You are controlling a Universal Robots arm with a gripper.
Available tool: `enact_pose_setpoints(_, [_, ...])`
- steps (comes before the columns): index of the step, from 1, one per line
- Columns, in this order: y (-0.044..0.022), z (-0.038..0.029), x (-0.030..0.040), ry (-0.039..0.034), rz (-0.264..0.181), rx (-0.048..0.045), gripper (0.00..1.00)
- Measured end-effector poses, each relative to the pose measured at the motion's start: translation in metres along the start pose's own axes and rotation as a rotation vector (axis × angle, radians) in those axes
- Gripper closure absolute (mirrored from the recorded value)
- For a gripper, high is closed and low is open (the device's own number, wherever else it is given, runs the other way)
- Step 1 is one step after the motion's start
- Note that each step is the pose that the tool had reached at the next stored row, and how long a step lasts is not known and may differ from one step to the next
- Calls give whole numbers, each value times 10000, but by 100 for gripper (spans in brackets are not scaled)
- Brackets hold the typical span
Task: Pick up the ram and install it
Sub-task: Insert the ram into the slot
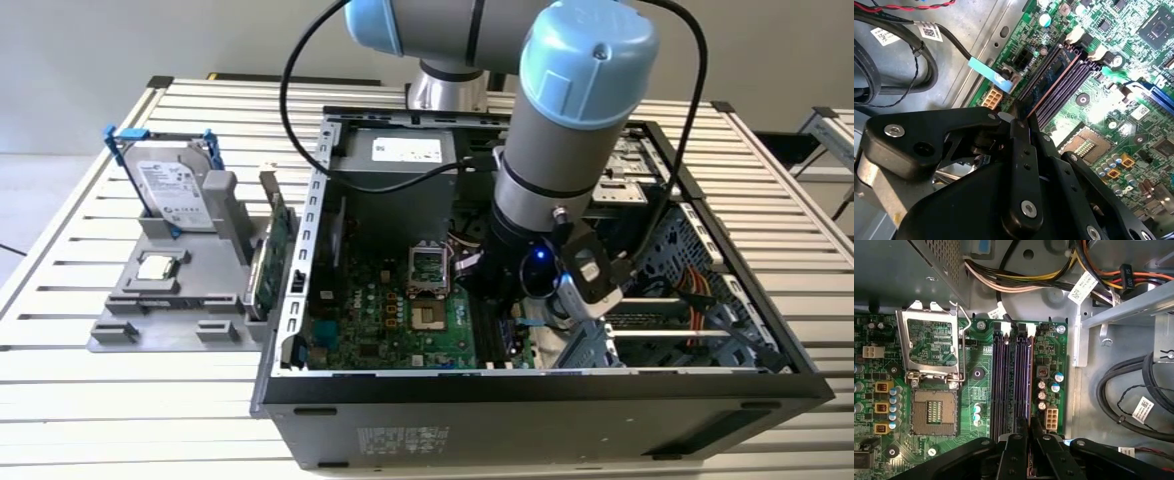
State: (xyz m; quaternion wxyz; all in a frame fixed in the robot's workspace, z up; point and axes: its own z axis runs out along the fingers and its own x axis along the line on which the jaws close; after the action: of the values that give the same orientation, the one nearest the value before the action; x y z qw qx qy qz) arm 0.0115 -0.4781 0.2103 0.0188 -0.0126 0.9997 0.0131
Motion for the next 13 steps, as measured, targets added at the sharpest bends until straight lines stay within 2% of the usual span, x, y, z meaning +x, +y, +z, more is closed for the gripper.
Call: enact_pose_setpoints(13, [7,33,1,-28,8,-4,100])
